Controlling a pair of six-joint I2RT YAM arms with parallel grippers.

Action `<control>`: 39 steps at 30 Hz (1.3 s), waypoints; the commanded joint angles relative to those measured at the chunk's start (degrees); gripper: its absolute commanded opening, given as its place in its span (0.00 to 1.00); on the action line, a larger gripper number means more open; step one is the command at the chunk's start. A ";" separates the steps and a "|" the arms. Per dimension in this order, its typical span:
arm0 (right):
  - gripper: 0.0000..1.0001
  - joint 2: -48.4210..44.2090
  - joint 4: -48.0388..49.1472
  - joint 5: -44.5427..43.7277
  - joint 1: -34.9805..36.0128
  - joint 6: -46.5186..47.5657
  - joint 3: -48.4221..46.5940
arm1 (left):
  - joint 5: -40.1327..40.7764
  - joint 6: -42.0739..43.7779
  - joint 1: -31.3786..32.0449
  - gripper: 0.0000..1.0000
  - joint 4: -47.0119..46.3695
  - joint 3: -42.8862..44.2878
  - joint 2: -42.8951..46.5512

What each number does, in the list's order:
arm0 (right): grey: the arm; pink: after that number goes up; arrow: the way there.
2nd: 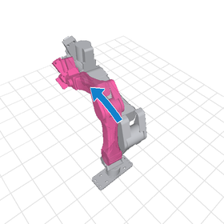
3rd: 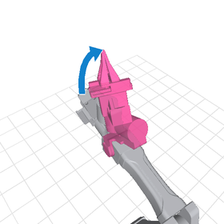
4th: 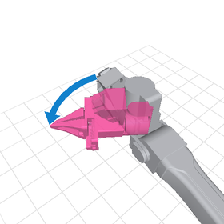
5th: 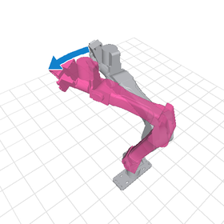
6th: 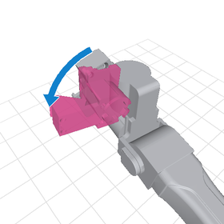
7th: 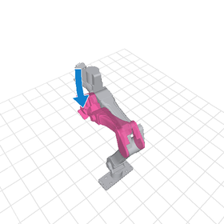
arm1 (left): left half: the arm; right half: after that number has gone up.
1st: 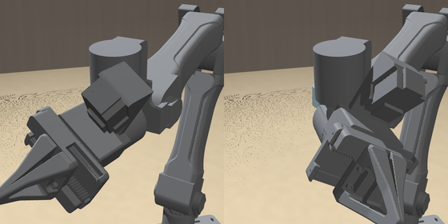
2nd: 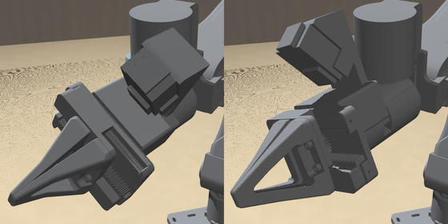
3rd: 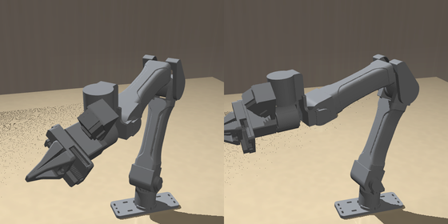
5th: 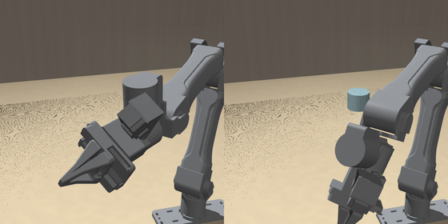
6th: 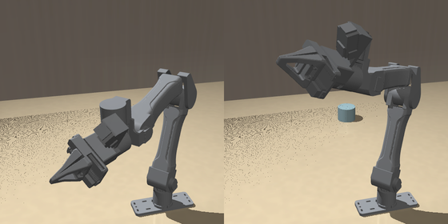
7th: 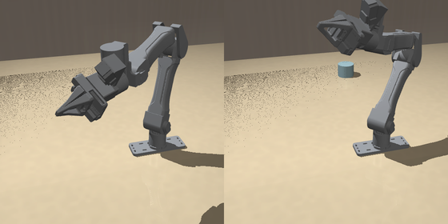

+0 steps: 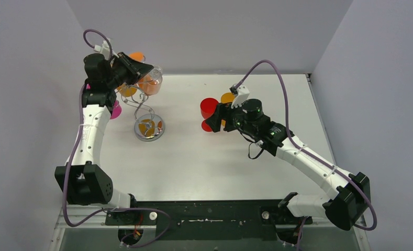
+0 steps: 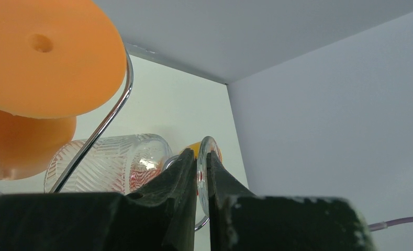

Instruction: Take the wine glass off the wine glass rack

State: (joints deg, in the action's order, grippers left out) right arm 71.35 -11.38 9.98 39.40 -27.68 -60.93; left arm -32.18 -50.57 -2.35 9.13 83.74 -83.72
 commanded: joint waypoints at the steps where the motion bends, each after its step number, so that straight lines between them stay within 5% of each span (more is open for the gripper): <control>1: 0.78 -0.25 2.54 0.22 -0.20 -0.52 -0.89 | -4.31 -1.44 -0.61 0.00 -9.25 3.58 -0.70; 11: 0.78 0.36 2.76 0.30 -0.20 -0.95 -0.69 | -4.89 -2.30 0.41 0.00 -10.45 4.05 -1.48; 27: 0.78 0.07 2.10 -0.12 -0.25 -1.24 -0.47 | 7.17 -17.80 0.99 0.00 -25.45 -7.67 4.00; 39: 0.78 0.60 2.19 0.04 -0.20 -1.93 -0.40 | 11.05 -21.13 1.91 0.00 -27.04 -13.31 7.15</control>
State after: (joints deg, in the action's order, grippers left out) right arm 71.90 -11.33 10.50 39.40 -29.12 -60.90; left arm -24.69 -67.92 -0.34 -10.57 71.46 -80.88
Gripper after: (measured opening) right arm 0.779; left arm 0.075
